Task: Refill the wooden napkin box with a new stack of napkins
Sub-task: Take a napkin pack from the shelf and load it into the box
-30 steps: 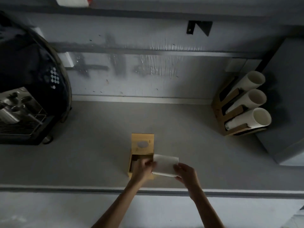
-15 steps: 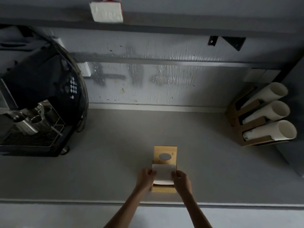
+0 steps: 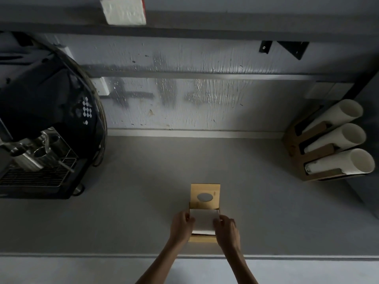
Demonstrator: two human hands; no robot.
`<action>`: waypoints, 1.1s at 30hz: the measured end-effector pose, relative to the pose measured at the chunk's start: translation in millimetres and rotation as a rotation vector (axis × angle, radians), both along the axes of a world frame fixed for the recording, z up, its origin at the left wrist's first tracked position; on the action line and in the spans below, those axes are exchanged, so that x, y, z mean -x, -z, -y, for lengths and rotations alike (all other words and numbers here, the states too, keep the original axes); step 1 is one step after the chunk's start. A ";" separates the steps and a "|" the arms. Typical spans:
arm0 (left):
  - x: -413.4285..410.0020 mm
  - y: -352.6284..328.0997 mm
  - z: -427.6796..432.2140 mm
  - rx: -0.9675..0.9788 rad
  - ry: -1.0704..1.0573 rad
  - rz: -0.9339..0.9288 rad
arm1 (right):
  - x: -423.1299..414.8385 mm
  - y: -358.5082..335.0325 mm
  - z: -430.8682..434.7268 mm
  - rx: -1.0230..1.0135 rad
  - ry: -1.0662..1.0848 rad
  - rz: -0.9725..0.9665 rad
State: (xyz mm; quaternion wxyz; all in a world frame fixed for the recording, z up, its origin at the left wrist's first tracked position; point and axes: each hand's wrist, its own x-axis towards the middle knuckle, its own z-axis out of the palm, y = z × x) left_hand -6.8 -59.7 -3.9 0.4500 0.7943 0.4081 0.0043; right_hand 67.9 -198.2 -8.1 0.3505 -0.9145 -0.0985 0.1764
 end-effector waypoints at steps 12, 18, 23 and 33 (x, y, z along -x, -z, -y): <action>4.6 14.9 13.6 0.110 -0.132 0.023 | 16.1 20.7 10.7 0.028 0.055 0.054; 3.4 40.1 13.7 0.242 -0.154 -0.079 | 21.6 18.2 7.7 0.108 0.068 0.018; 2.1 66.4 10.0 0.318 -0.208 -0.116 | 20.4 15.3 1.6 0.134 -0.109 0.360; 13.2 28.5 14.2 0.824 -0.413 0.087 | -11.5 -15.2 -39.4 0.366 -0.719 0.297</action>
